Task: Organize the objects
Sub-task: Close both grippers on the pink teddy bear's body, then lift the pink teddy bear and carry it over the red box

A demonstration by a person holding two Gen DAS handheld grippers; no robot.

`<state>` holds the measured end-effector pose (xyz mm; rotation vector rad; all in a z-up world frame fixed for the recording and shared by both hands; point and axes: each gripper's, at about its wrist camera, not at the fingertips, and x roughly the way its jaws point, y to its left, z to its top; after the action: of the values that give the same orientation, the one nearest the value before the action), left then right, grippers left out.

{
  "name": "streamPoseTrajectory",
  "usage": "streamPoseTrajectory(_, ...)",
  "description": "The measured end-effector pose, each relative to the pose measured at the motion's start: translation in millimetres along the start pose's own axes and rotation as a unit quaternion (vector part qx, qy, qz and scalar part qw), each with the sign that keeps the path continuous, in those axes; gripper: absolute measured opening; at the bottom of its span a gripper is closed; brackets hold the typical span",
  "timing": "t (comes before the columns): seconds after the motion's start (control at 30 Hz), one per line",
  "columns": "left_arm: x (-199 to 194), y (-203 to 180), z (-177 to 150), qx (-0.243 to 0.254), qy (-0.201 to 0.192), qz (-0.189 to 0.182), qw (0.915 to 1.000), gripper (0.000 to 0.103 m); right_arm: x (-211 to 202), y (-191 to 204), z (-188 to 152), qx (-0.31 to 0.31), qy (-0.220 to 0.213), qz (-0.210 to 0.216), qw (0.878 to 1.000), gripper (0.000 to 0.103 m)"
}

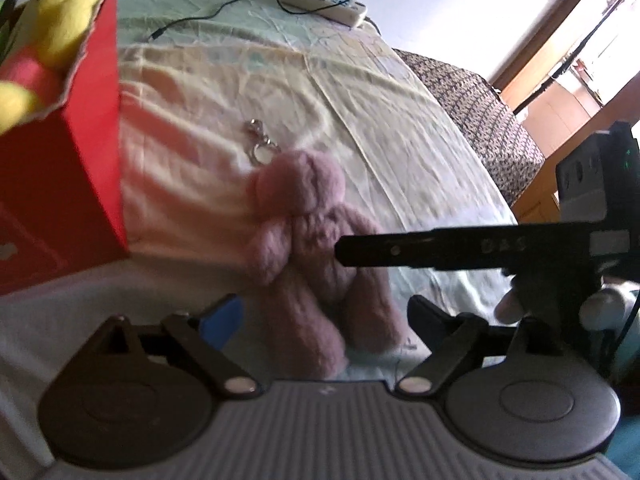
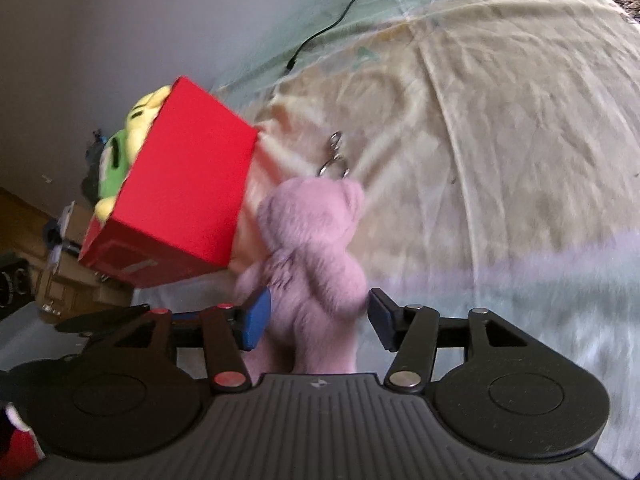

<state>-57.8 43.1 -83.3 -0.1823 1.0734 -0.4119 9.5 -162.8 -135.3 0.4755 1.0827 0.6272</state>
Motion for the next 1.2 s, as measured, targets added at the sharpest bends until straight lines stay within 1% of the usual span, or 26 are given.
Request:
streamPoseTrajectory(0.07, 6.8, -3.3, 6.2, 0.004, -0.002, 0.006, 1.0, 0.089, 2.6, -4.5, 4.0, 0.013, -0.004, 0.007, 1.0, 0.058)
streamPoseTrajectory(0.13, 14.3, -2.7, 11.4, 0.003, 0.004, 0.01, 0.9999, 0.089, 6.5, -9.1, 8.2, 0.025, -0.002, 0.016, 1.0, 0.057)
streamPoseTrajectory(0.23, 20.6, -3.5, 17.5, 0.005, 0.007, 0.012, 0.9999, 0.089, 14.1, -9.8, 12.3, 0.036, 0.012, 0.035, 0.999, 0.052)
streamPoseTrajectory(0.3, 24.0, -1.3, 18.3, 0.005, 0.011, 0.019, 0.9998, 0.089, 16.0, -5.0, 14.8, 0.03, 0.017, 0.043, 0.999, 0.048)
streamPoseTrajectory(0.33, 26.0, 1.0, 18.3, 0.002, 0.014, 0.02, 0.9997, 0.089, 16.2, -2.1, 15.8, 0.024, 0.021, 0.052, 0.998, 0.043)
streamPoseTrajectory(0.37, 27.4, 4.0, 17.9, -0.002, 0.017, 0.021, 0.9996, 0.09, 15.9, 0.9, 16.8, 0.02, 0.025, 0.064, 0.997, 0.04)
streamPoseTrajectory(0.43, 29.2, 10.9, 16.7, -0.013, 0.023, 0.023, 0.9994, 0.091, 16.5, 8.3, 17.7, 0.0, 0.035, 0.079, 0.996, 0.039)
streamPoseTrajectory(0.5, 29.0, 15.3, 15.5, -0.023, 0.025, 0.019, 0.9992, 0.091, 19.4, 15.8, 17.2, -0.027, 0.036, 0.069, 0.997, 0.039)
streamPoseTrajectory(0.67, 30.4, 14.7, 14.8, -0.023, 0.027, 0.025, 0.9991, 0.091, 27.0, 10.8, 20.3, -0.008, 0.041, 0.07, 0.997, 0.041)
streamPoseTrajectory(0.83, 29.5, 8.7, 12.4, -0.011, 0.027, 0.031, 0.9991, 0.091, 19.9, 15.5, 18.6, -0.024, 0.038, 0.071, 0.996, 0.037)
streamPoseTrajectory(1.0, 17.9, 2.5, 11.9, -0.005, 0.013, 0.033, 0.9994, 0.091, 0.8, 29.6, 14.3, -0.058, 0.021, 0.081, 0.995, 0.034)
streamPoseTrajectory(1.1, 0.3, -2.4, 11.9, -0.001, -0.008, 0.03, 0.9995, 0.091, -13.4, 36.2, 12.2, -0.063, 0.005, 0.091, 0.994, 0.034)
streamPoseTrajectory(1.2, -20.3, -8.1, 13.8, 0.007, -0.035, 0.03, 0.9989, 0.091, -28.3, 42.9, 12.4, -0.058, -0.012, 0.109, 0.992, 0.033)
